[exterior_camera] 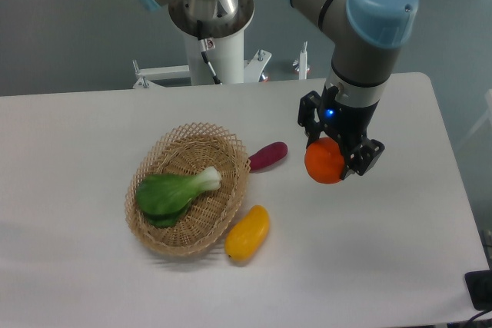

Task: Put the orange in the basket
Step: 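Lift the held orange slightly with the gripper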

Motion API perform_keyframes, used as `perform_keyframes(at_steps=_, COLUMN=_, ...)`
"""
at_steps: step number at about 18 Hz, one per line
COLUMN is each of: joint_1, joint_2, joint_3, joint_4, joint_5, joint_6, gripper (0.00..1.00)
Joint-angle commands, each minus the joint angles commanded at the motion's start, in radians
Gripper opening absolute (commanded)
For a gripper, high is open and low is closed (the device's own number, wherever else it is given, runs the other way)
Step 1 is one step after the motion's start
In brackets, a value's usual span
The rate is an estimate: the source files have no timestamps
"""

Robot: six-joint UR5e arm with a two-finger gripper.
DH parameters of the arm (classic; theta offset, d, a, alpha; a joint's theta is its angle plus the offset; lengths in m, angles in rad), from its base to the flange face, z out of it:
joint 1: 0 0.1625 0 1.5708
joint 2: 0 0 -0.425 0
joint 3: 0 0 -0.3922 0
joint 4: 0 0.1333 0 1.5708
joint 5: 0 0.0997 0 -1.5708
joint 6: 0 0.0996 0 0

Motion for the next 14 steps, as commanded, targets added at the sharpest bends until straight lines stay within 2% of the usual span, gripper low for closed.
perform_keyframes(at_steps=10, joint_1=-0.012, joint_2=-0.005, joint_3=-0.005, joint_4=0.003, joint_5=0.000, joint_6=-0.090, gripper=0.69)
perform_keyframes(at_steps=12, joint_1=-0.032, joint_2=-0.011, joint_3=-0.008, joint_4=0.038, joint_5=-0.015, joint_6=-0.210, gripper=0.69)
perform_keyframes(at_steps=14, joint_1=-0.078, joint_2=-0.015, joint_3=-0.018, joint_4=0.096, joint_5=-0.034, joint_6=-0.392, gripper=0.69)
